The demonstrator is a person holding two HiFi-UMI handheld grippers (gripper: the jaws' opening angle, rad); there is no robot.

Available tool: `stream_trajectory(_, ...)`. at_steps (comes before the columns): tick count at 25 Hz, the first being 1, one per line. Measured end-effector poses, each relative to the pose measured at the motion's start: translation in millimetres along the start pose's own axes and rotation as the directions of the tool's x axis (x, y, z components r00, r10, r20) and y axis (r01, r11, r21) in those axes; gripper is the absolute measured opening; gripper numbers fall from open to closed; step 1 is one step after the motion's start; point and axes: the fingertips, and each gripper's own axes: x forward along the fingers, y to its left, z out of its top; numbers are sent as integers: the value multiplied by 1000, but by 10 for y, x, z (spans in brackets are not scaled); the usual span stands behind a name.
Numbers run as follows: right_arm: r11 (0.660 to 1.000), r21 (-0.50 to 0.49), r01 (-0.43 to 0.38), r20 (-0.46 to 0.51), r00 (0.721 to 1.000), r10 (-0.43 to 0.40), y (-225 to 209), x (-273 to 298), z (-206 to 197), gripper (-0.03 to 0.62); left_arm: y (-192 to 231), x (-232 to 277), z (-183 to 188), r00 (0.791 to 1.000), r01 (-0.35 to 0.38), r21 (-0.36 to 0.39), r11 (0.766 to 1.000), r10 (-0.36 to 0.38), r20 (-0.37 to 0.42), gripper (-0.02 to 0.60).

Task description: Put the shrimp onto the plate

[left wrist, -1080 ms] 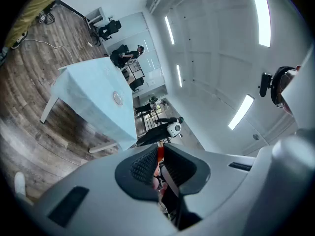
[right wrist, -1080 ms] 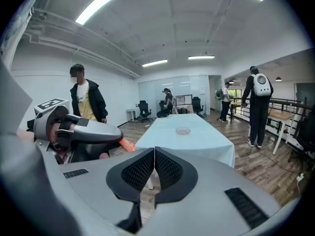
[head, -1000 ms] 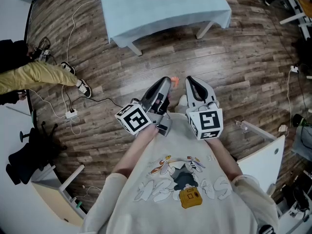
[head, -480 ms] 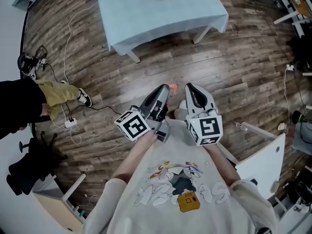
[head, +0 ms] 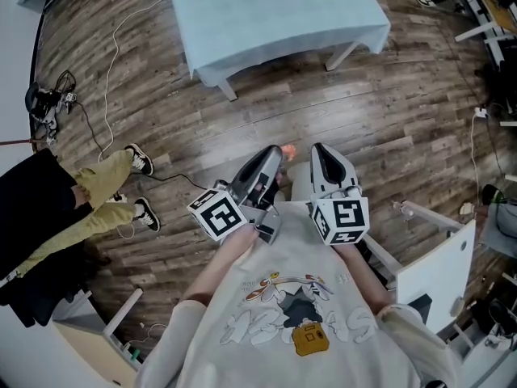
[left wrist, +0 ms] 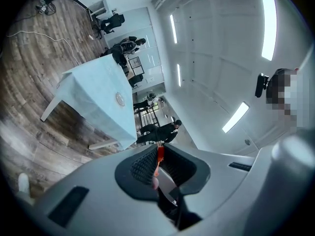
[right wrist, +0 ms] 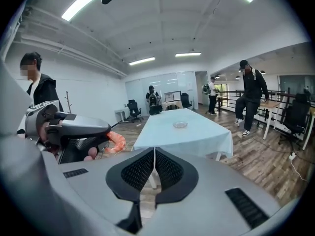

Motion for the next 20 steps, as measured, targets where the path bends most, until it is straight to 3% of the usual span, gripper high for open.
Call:
stream_trajectory(5,1000,2,16,-13,1000,-16,10,36,45,28,83,-45,56,1000,-14,-23,1000,14,-8,44)
stream_trajectory(10,1000,18,16,-17,1000,-16,-198,325,129,28,210,238,206,1000,-31,-35,999,30,-8,44)
stream_trajectory(20,1000,5,-25,2,1000,25,-1078,1040,669,28,170,1393,551,999,-51,10,999,51,-2,44)
